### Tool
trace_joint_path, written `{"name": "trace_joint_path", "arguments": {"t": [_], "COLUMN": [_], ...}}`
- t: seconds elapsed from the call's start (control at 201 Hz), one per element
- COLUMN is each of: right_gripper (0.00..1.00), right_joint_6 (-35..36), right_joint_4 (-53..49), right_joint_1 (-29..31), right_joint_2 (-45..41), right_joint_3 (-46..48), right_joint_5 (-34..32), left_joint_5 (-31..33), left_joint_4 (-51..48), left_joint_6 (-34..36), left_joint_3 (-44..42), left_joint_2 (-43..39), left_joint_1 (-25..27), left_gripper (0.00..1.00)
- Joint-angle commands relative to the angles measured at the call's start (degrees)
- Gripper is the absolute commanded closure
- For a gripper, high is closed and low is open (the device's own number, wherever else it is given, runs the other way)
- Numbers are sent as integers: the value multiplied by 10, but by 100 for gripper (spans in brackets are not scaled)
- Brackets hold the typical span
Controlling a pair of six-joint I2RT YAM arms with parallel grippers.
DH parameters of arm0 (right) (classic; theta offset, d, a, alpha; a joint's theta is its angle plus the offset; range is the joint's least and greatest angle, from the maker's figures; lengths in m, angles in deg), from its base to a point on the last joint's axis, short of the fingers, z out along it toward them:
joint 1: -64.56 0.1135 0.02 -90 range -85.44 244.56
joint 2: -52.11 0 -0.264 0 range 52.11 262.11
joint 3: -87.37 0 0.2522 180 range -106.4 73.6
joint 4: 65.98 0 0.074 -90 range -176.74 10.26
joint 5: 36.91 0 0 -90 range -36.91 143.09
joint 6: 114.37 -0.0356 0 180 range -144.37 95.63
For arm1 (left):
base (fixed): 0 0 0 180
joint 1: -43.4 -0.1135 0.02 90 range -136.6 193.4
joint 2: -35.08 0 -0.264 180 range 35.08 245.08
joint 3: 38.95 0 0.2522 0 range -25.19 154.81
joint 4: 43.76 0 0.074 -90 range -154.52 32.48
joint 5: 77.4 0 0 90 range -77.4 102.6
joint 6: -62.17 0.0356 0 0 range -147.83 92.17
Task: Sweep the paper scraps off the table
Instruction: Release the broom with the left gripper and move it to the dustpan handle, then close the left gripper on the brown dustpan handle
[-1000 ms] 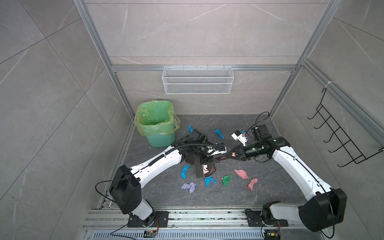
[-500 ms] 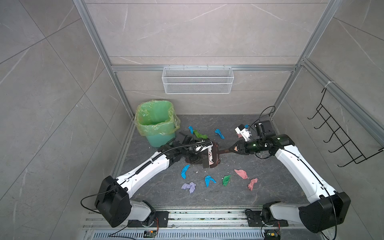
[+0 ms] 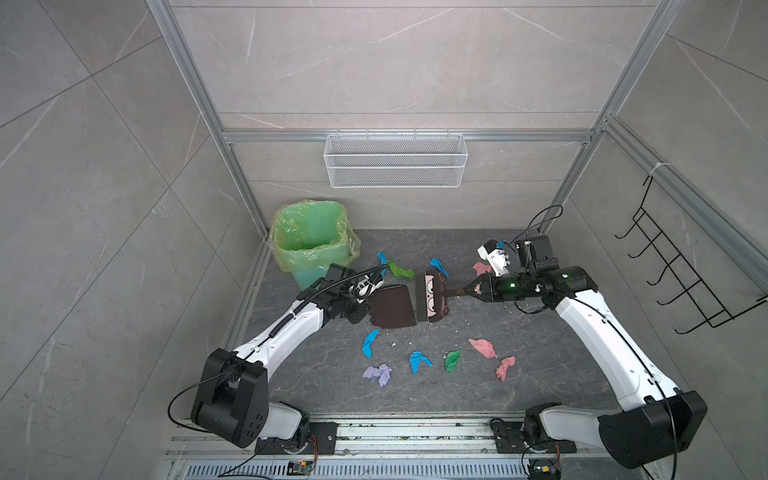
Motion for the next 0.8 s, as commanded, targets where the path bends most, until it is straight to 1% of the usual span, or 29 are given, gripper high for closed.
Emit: {"name": "trace_joint_path", "arguments": {"t": [0.0, 0.284, 0.573, 0.792], "right_gripper": [100, 100, 100, 100], "right_joint_6": [11, 5, -1, -3], "right_joint_4": [18, 21, 26, 28], "right_joint_1": [-4, -5, -6, -6], "right_joint_2": [-25, -28, -30, -32], "right_joint_3": [-6, 4, 11, 16], "right_joint_5": [-6, -3, 5, 8], "left_joint_5": [2, -6, -27, -37], "left_joint_4": [7, -21, -58, -60], "left_joint_6": [8, 42, 68, 74], "left_joint_3": [2, 32, 81, 91], "left_joint_2": [17, 90, 175, 199], "left_joint_1": [-16, -62, -80, -88], "left_gripper": [46, 46, 46, 45]}}
